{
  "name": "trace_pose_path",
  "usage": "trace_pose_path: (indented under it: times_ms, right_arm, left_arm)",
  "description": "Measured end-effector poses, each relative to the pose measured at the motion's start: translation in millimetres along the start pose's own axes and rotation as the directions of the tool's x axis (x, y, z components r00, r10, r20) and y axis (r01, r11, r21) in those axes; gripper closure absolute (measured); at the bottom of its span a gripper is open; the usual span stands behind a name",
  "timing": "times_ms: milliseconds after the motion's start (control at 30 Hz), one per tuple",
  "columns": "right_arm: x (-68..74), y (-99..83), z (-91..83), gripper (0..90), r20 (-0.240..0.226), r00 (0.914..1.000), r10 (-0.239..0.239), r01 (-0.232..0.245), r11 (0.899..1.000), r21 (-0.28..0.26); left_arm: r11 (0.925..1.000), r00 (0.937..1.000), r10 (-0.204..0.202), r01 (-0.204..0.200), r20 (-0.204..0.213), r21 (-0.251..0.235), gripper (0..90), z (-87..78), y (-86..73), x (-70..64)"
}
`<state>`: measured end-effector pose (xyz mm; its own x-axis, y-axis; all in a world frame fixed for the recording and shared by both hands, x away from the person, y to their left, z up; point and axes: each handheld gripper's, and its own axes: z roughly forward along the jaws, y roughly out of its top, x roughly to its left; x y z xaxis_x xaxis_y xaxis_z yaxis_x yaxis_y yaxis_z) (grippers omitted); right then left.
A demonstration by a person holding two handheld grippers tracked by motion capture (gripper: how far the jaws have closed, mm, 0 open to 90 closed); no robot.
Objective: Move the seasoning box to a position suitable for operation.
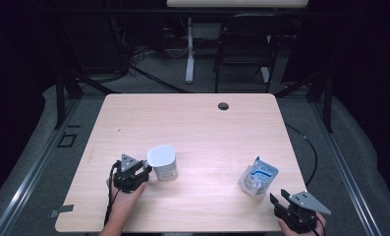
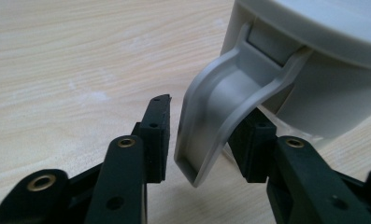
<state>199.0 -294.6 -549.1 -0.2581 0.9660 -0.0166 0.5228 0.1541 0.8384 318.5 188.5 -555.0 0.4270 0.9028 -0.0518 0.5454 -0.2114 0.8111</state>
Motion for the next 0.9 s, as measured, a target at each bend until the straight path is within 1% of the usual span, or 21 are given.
trace_pose_path:
  times_ms: [33, 67, 133, 233, 267, 433, 533, 633, 800, 833, 900]
  right_arm:
    - [-0.3, -0.8, -2.0, 55.9, -0.002, 1.0000, 0.010, -0.010, 1.000, -0.008]
    - [-0.3, -0.8, -2.0, 55.9, -0.002, 1.0000, 0.010, -0.010, 1.000, -0.008]
    - [-0.7, -1.6, -3.9, 57.5, -0.005, 0.9998, 0.020, -0.020, 1.000, -0.009]
    - [-3.2, -2.8, -5.9, 57.4, -0.021, 0.9993, 0.030, -0.030, 1.000, -0.002]
    - [-4.4, -3.2, -6.3, 56.1, -0.021, 0.9992, 0.033, -0.033, 0.999, 0.004]
    - [-5.2, -4.0, -6.1, 56.4, -0.023, 0.9994, 0.026, -0.026, 1.000, 0.005]
    - [-4.7, -4.3, -5.6, 56.9, -0.029, 0.9994, 0.018, -0.018, 1.000, 0.016]
    - [-3.8, -3.5, -5.9, 57.2, -0.038, 0.9992, 0.013, -0.013, 1.000, 0.008]
    - [-1.7, -2.4, -7.4, 58.6, -0.046, 0.9989, -0.001, 0.001, 1.000, 0.005]
    - [0.0, -1.6, -9.6, 59.3, -0.061, 0.9981, -0.010, 0.010, 1.000, 0.000]
    - [1.1, -1.2, -10.3, 59.8, -0.067, 0.9977, -0.011, 0.011, 1.000, -0.006]
  left_arm:
    - [1.0000, 1.0000, 0.006, -0.006, -0.007, -0.001, 66.8, 0.1, 0.4, -1.3]
    - [0.9999, 0.9998, 0.013, -0.013, -0.015, 0.002, 66.8, 0.0, 0.6, -2.2]
    - [0.9997, 0.9991, 0.025, -0.025, -0.034, 0.006, 69.8, -0.2, 0.8, -3.9]
    - [0.9992, 0.9983, 0.040, -0.040, -0.042, 0.007, 70.8, -0.3, 0.7, -4.9]
    - [0.9988, 0.9980, 0.048, -0.047, -0.042, 0.010, 71.4, -0.5, 0.6, -5.2]
    - [0.9978, 0.9970, 0.065, -0.065, -0.042, 0.015, 71.8, -2.0, -0.4, -6.0]
    - [0.9978, 0.9970, 0.065, -0.064, -0.042, 0.016, 71.9, -2.8, -1.0, -7.3]
    - [0.9975, 0.9965, 0.070, -0.069, -0.047, 0.017, 72.0, -3.8, -1.7, -8.9]
    - [0.9970, 0.9964, 0.076, -0.076, -0.038, 0.017, 72.2, -6.0, -3.4, -11.4]
    - [0.9964, 0.9960, 0.083, -0.082, -0.035, 0.021, 72.3, -6.8, -3.8, -12.4]
    - [0.9950, 0.9948, 0.097, -0.097, -0.028, 0.023, 72.4, -8.2, -4.2, -13.9]
